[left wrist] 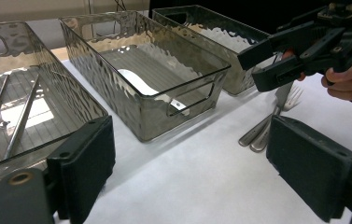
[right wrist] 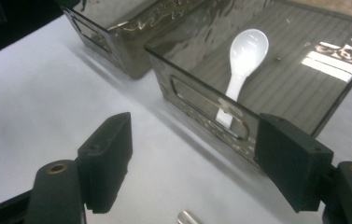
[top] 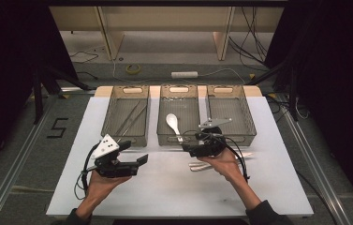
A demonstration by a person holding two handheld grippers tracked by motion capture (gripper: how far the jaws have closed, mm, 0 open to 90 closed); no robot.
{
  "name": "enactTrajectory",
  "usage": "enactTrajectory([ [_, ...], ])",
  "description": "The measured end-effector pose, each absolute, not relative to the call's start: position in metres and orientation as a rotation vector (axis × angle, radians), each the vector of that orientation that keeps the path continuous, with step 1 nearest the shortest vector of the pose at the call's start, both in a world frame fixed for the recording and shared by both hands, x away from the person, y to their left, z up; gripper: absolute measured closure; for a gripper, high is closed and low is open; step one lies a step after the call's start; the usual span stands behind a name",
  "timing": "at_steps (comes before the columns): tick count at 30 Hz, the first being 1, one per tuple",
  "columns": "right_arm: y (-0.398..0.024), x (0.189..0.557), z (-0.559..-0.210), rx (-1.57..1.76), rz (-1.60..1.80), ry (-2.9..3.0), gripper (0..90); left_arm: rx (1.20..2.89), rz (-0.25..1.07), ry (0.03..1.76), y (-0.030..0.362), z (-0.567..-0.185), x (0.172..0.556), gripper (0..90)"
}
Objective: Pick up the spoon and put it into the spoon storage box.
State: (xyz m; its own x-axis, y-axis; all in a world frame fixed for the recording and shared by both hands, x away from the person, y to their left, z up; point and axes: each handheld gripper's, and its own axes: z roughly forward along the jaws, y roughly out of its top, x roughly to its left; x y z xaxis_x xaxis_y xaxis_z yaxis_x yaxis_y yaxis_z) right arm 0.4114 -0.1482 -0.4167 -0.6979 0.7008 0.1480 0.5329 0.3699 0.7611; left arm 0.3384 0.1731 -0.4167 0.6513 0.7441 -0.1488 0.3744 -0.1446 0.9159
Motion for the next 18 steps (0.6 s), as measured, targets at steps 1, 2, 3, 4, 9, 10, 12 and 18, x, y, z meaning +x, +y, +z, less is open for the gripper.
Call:
enactTrajectory([
  [1, -0.149, 0.411, -0.418, 1.114, 1.229, 2.429, 29.4, 1.756, 0.415, 0.903, 0.173, -0.417, 0.339, 15.0],
  [2, -0.149, 0.411, -0.419, 1.121, 1.226, 2.432, 29.4, 1.757, 0.415, 0.903, 0.173, -0.417, 0.339, 15.0],
  [3, -0.150, 0.411, -0.421, 1.122, 1.223, 2.432, 29.5, 1.756, 0.414, 0.906, 0.173, -0.417, 0.339, 15.0],
  [4, -0.151, 0.411, -0.422, 1.125, 1.217, 2.434, 29.6, 1.757, 0.414, 0.906, 0.172, -0.417, 0.339, 15.0],
  [9, -0.150, 0.412, -0.429, 1.139, 1.190, 2.461, 26.0, 1.758, 0.412, 0.905, 0.173, -0.416, 0.338, 14.9],
  [10, -0.150, 0.412, -0.431, 1.137, 1.187, 2.465, 25.1, 1.757, 0.412, 0.904, 0.173, -0.416, 0.338, 14.9],
  [12, -0.149, 0.411, -0.432, 1.146, 1.179, 2.472, 24.2, 1.757, 0.412, 0.903, 0.172, -0.416, 0.338, 14.9],
  [18, -0.150, 0.412, -0.439, 1.138, 1.143, 2.490, 33.7, 1.761, 0.412, 0.899, 0.171, -0.416, 0.339, 14.9],
])
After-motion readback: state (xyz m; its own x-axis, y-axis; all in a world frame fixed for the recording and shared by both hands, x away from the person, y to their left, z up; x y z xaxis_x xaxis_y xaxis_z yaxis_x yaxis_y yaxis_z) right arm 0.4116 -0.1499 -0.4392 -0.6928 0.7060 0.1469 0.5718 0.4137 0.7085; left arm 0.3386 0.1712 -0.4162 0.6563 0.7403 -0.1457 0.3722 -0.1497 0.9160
